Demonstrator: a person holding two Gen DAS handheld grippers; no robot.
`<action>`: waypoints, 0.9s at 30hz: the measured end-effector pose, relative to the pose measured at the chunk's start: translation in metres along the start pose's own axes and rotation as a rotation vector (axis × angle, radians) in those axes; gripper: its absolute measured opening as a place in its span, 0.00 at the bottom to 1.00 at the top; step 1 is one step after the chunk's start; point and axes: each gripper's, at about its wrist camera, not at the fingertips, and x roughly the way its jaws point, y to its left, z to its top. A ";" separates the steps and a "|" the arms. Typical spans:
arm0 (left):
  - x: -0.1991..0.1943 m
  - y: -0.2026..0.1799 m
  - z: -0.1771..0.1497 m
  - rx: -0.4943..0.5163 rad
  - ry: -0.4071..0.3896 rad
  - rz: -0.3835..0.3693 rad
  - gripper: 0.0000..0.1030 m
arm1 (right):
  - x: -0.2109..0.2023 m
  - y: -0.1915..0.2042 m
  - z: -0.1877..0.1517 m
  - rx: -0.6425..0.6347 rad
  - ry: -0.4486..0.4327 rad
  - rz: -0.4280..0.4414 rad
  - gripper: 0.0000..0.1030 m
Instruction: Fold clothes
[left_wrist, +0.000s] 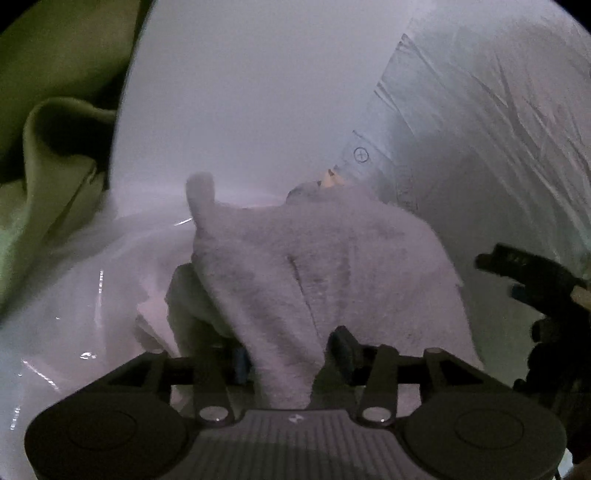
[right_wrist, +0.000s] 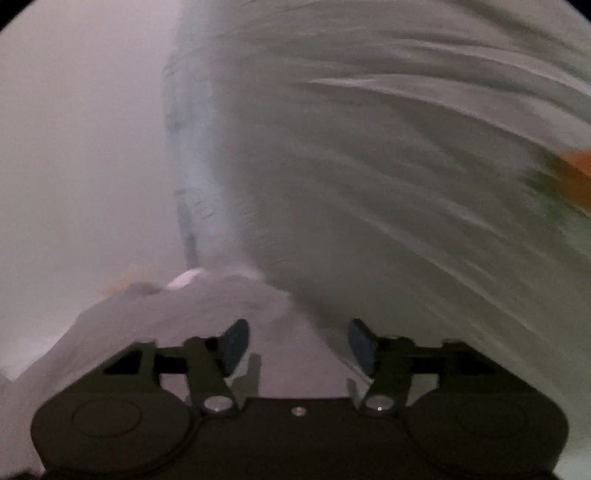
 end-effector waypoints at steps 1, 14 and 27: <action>0.000 0.002 0.000 -0.005 -0.002 0.004 0.56 | -0.003 -0.003 -0.006 0.022 -0.003 -0.003 0.79; -0.070 -0.020 -0.020 0.233 -0.050 -0.009 1.00 | -0.115 -0.045 -0.058 0.124 0.016 0.052 1.00; -0.173 -0.042 -0.104 0.407 -0.037 -0.055 1.00 | -0.256 -0.063 -0.141 0.190 0.060 0.079 1.00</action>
